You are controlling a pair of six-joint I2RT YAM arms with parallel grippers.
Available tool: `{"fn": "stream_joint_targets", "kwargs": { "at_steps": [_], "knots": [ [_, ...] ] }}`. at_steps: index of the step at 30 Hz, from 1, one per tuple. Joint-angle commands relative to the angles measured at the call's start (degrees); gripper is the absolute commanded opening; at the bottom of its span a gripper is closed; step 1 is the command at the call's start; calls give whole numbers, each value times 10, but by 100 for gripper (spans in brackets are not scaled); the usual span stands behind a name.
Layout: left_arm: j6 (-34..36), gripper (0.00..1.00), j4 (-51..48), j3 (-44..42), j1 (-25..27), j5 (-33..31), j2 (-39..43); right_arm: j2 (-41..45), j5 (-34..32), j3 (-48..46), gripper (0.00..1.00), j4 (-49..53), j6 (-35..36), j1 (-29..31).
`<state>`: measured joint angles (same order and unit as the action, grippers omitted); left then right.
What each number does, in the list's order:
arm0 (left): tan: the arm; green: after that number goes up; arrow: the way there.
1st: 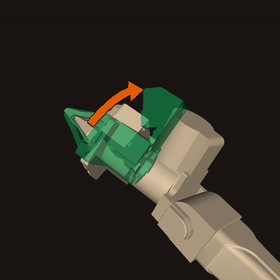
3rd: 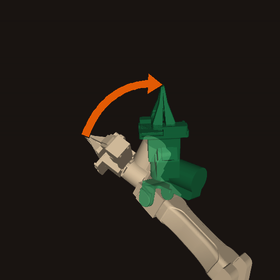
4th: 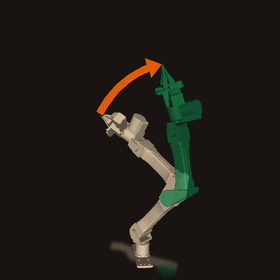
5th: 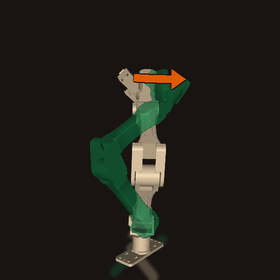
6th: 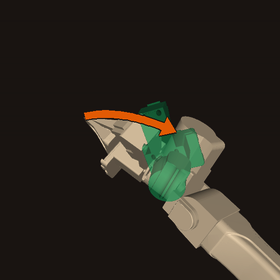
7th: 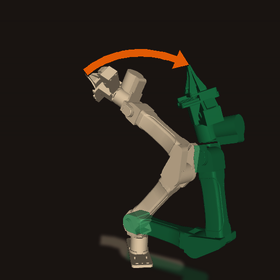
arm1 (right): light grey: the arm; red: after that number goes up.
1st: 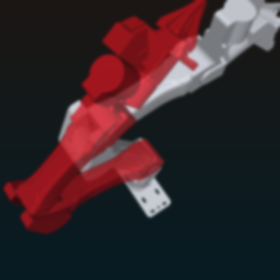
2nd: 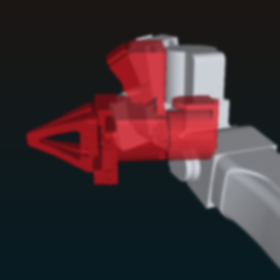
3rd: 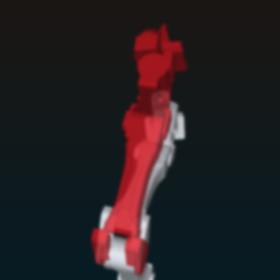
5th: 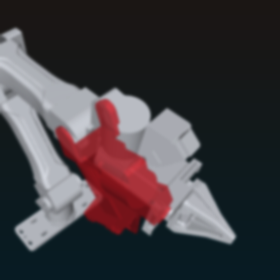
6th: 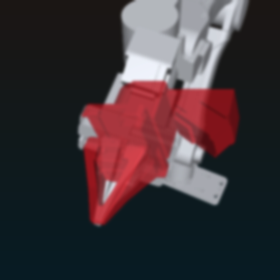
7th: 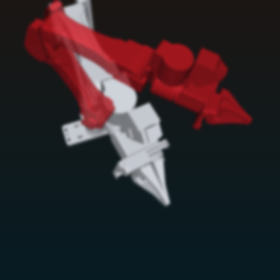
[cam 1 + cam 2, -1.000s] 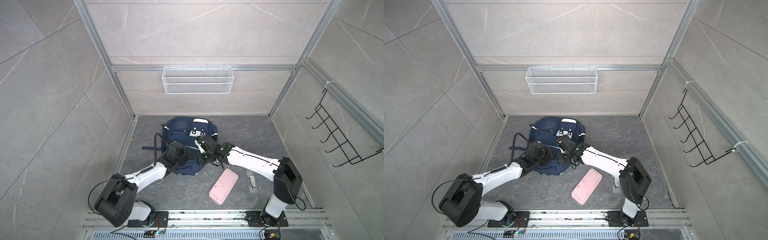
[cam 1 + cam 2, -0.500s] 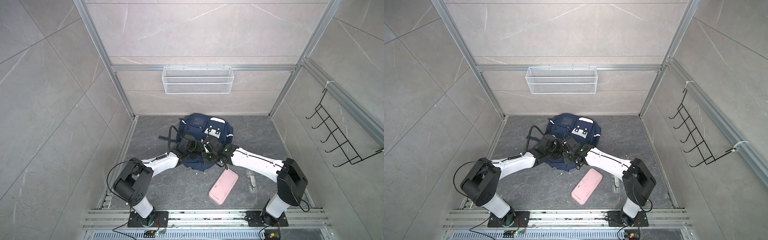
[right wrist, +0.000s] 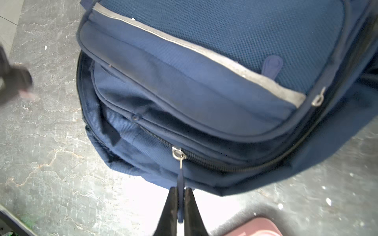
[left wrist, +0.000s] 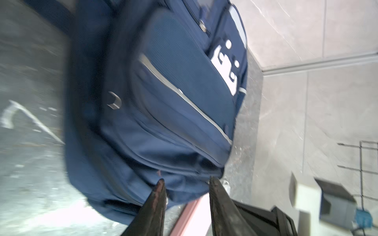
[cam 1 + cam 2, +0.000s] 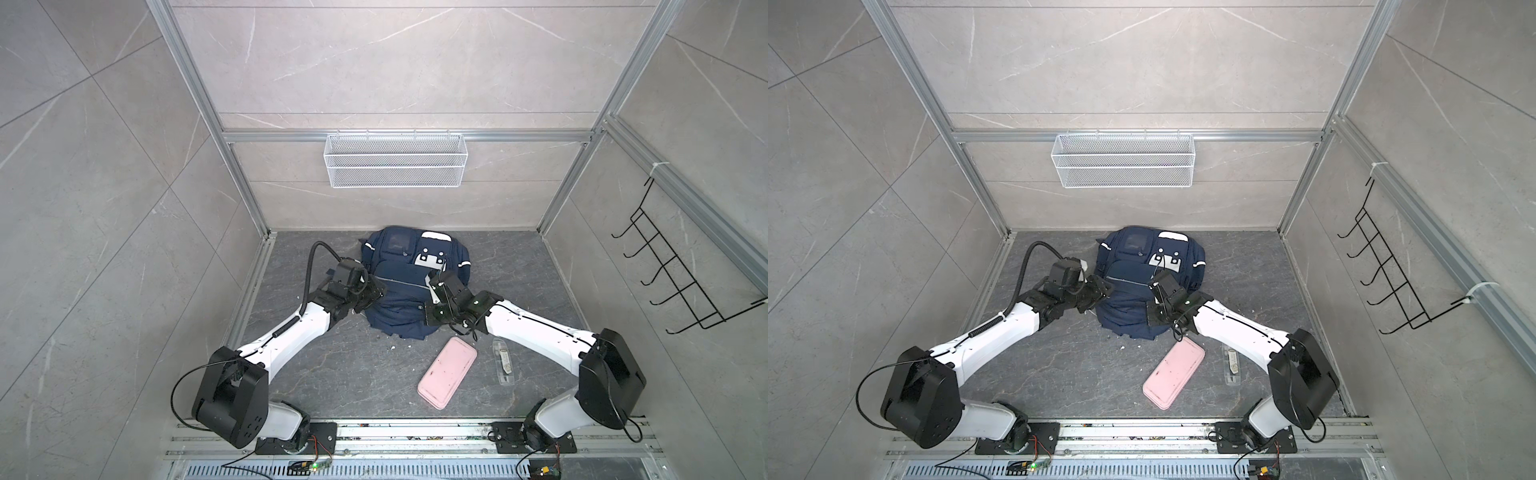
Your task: Pack the student bag
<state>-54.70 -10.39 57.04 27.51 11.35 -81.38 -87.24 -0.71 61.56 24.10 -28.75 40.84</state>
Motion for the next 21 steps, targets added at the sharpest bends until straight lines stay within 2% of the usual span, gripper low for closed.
{"fn": "stream_joint_targets", "kwargs": {
  "at_steps": [1, 6, 11, 17, 21],
  "knots": [
    [91, 38, -70, 58, -24, 41, -40, 33, -23, -30, 0, 13, -5, -12],
    [147, 39, -105, 150, -26, 90, -147, 59, -24, -52, 0, 22, -2, -34],
    [173, 39, -144, 210, -27, 72, -207, 64, -23, -55, 0, 28, -2, -38],
    [196, 39, -164, 241, -29, 47, -237, 70, -24, -52, 0, 38, 8, -44],
    [207, 40, -177, 236, -27, 8, -218, 73, -24, -52, 0, 41, 10, -47]
  ]
}}
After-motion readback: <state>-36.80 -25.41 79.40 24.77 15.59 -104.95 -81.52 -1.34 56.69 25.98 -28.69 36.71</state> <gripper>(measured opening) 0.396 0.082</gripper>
